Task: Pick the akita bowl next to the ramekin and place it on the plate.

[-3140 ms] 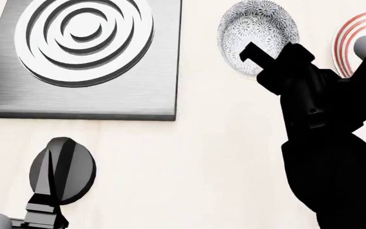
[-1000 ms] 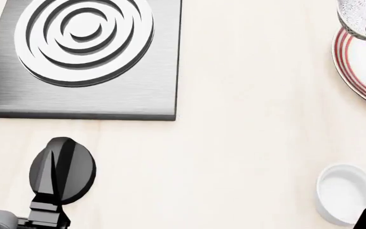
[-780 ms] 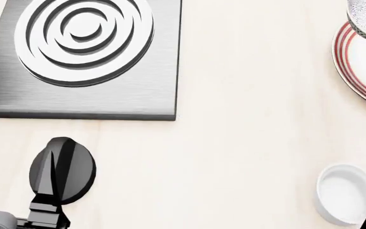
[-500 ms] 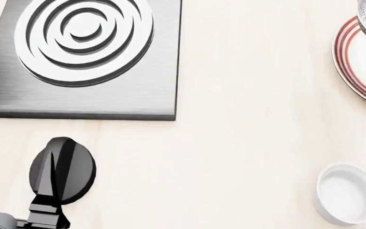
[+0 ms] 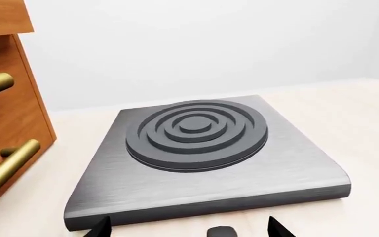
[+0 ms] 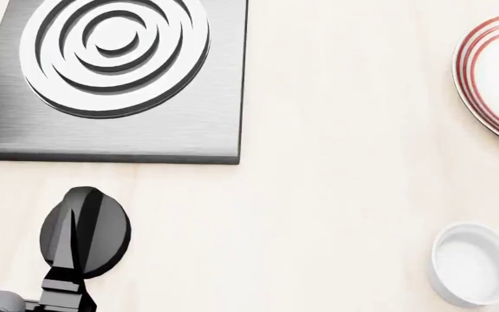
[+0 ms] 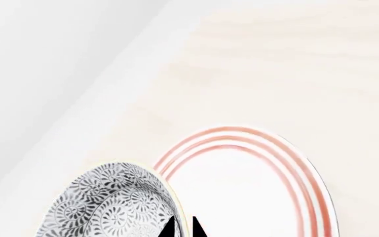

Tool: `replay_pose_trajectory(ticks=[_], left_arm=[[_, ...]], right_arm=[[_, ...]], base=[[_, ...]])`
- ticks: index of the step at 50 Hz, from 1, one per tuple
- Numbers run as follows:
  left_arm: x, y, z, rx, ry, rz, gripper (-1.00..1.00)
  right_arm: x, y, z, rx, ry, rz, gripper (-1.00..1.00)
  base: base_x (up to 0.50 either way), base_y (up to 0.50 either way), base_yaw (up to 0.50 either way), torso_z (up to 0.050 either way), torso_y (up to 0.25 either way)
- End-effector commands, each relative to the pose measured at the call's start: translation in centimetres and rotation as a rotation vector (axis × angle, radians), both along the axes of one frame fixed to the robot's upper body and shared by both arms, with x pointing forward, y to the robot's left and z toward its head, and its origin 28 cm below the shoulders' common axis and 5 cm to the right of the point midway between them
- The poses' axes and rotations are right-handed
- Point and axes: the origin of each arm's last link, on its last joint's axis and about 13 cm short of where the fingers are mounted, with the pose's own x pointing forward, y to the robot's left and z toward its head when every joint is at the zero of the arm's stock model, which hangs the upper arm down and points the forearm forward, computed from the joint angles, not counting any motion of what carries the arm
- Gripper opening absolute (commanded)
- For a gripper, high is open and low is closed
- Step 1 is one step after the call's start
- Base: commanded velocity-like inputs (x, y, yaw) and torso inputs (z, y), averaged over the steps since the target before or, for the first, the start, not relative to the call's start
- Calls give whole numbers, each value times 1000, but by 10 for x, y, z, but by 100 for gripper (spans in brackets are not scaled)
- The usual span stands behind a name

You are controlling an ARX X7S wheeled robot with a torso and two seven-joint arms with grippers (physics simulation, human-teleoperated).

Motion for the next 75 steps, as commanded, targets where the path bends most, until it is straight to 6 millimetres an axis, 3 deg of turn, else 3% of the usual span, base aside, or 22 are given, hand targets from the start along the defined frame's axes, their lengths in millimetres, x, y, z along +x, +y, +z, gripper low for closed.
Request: replay_pose_trajectory(ticks=[1, 18, 41, 75], left_arm=[[3, 2, 1, -4, -10, 10, 100], [3, 2, 2, -6, -10, 9, 100], [4, 3, 1, -5, -9, 16, 100], [5, 5, -1, -4, -8, 25, 100]], right_arm=[[3, -2, 3, 9, -27, -3, -100], [12, -7, 3, -3, 4, -6, -100], [29, -10, -13, 6, 42, -3, -100], [37, -13, -23, -18, 73, -15, -100]], base=[[0, 0, 0, 0, 0], [0, 0, 0, 1, 1], [0, 0, 0, 0, 0], [0, 0, 0, 0, 1]])
